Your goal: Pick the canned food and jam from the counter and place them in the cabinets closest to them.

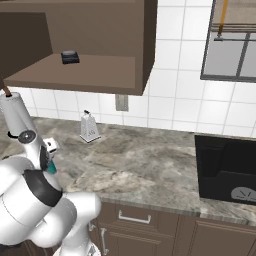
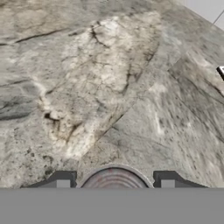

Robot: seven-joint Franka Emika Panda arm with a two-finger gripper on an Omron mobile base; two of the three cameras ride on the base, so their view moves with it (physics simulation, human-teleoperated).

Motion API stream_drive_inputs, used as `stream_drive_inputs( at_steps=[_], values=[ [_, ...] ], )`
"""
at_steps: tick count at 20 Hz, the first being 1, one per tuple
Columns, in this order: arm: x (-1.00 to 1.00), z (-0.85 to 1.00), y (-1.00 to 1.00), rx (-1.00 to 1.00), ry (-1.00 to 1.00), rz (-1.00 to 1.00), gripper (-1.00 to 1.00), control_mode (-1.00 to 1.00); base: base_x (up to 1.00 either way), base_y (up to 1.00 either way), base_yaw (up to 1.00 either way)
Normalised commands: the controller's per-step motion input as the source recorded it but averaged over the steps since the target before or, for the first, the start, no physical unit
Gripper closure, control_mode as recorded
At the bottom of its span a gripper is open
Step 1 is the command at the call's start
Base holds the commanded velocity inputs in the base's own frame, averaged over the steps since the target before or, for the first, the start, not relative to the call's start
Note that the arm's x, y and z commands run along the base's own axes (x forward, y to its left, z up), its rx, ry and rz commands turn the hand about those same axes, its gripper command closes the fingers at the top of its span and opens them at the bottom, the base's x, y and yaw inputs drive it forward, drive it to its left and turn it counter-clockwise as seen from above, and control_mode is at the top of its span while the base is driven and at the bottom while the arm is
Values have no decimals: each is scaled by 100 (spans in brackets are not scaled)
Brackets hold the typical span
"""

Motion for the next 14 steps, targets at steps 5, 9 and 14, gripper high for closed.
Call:
stream_drive_inputs(
  at_steps=[5, 9, 14],
  values=[
    [0, 42, 0, 7, -1, -2, 100, -100, 0, 0, 0],
    [-1, 48, 0, 7, 0, -6, 100, -100, 0, 0, 0],
    [0, 53, 0, 7, 1, -7, 100, -100, 0, 0, 0]
  ],
)
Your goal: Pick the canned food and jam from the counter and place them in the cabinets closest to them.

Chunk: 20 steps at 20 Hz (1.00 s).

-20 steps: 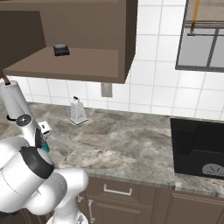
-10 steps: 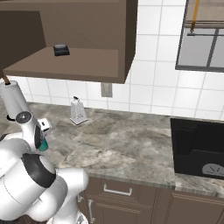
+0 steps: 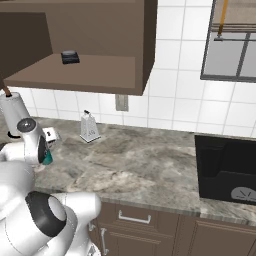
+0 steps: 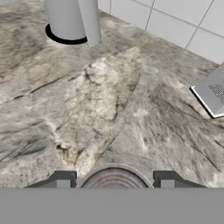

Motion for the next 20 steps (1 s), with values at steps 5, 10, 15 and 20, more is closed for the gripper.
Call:
stream_drive_inputs(
  at_steps=[5, 10, 15, 20],
  values=[
    [-4, 56, 0, 6, 4, -9, 100, -100, 0, 0, 0],
    [-6, 61, 0, 4, 9, -10, 100, -100, 0, 0, 0],
    [-14, 64, -2, 4, 11, -13, 100, -100, 0, 0, 0],
    [-28, 62, -7, 6, 11, -15, 100, -100, 0, 0, 0]
  ],
)
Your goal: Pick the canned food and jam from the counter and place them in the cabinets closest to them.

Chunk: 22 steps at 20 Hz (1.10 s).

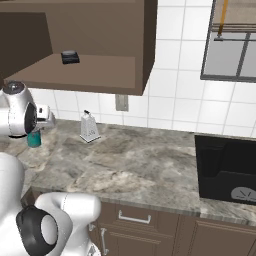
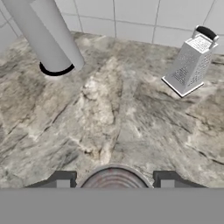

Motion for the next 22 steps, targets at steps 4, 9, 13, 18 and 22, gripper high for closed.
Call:
stream_drive_inputs(
  at_steps=[4, 9, 13, 18, 22],
  values=[
    [-38, 54, -14, 6, 8, -15, 100, -100, 0, 0, 0],
    [-44, 47, -18, 6, 7, -15, 100, -100, 0, 0, 0],
    [-40, 40, -19, 4, 7, -15, 100, -100, 0, 0, 0],
    [-8, 20, -4, 1, 3, -8, 100, -100, 0, 0, 0],
    [0, 0, 0, 0, 0, 0, 100, -100, 0, 0, 0]
  ],
)
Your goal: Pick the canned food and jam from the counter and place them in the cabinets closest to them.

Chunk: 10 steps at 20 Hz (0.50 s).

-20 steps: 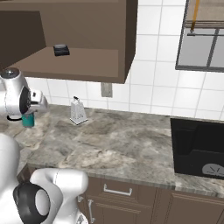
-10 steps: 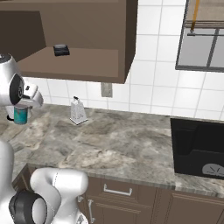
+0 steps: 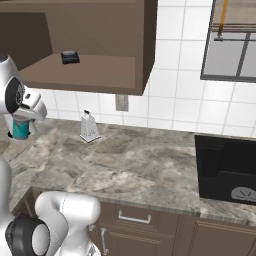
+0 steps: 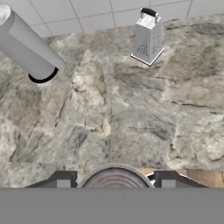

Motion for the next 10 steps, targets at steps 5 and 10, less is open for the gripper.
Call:
stream_drive_inputs(
  at_steps=[5, 10],
  values=[
    [-9, 11, -4, 0, -5, 1, 100, -100, 0, 0, 0],
    [-25, 34, -9, 0, -9, 0, 100, -100, 0, 0, 0]
  ],
)
